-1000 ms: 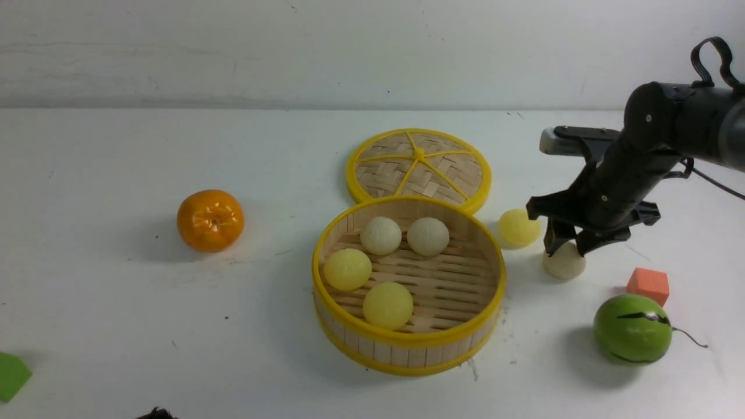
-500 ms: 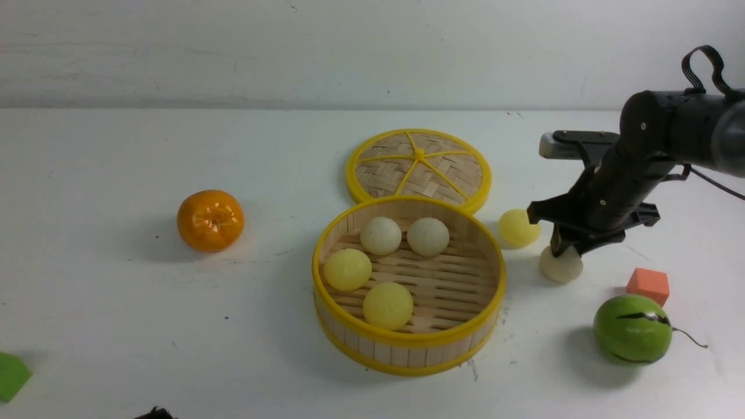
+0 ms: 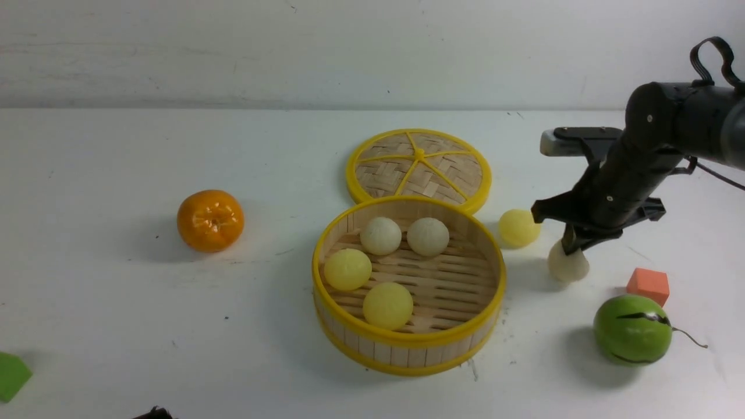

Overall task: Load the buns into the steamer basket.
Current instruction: Use the right arm to put the steamed stuffed bun into the steamer

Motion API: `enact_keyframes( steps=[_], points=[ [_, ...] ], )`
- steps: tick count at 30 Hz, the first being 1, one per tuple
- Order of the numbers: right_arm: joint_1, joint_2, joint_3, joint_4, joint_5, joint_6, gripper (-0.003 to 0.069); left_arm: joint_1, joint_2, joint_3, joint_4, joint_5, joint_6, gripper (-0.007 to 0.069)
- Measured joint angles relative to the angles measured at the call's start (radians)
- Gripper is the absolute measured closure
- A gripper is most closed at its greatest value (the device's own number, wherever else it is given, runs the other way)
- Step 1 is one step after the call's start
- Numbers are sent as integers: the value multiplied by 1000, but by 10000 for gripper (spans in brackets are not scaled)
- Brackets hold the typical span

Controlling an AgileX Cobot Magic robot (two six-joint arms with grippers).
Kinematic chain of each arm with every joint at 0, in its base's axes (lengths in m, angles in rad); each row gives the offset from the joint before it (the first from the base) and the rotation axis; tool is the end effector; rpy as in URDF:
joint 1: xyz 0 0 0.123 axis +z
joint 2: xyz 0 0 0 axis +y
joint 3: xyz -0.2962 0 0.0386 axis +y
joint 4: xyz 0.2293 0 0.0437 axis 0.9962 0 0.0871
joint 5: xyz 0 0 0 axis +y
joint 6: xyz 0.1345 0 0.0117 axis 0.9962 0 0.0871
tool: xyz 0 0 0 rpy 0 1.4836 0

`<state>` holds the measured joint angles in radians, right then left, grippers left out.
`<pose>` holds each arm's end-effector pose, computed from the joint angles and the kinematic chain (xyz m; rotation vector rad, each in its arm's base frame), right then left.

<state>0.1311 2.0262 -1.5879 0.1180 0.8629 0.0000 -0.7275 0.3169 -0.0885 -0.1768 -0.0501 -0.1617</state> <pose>0.4331 0.0693 0.1884 -0.0982 2.7856 0.1769 0.0742 -0.0645 0.2302 0.3269 1.6942 -0.7930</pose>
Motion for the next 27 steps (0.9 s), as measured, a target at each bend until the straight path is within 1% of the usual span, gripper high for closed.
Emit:
enact_keyframes(
  steps=[2,3,6,7,9,12,20,27],
  points=[
    [3,-31,0,8,19,0,646,0,0,0,0,0,0,503],
    [17,-74,0,29,42,0,646,0,0,0,0,0,0,501],
    [79,-144,0,121,72,-58,646,0,0,0,0,0,0,498],
    [113,-158,0,174,70,-87,646,0,0,0,0,0,0,498],
    [159,-157,0,217,60,-117,646,0,0,0,0,0,0,498],
    [197,-128,0,244,22,-127,645,0,0,0,0,0,0,498],
    [198,-35,0,265,-78,-131,642,0,0,0,0,0,0,491],
    [198,-8,0,268,-86,-131,621,0,0,0,0,0,0,491]
  ],
)
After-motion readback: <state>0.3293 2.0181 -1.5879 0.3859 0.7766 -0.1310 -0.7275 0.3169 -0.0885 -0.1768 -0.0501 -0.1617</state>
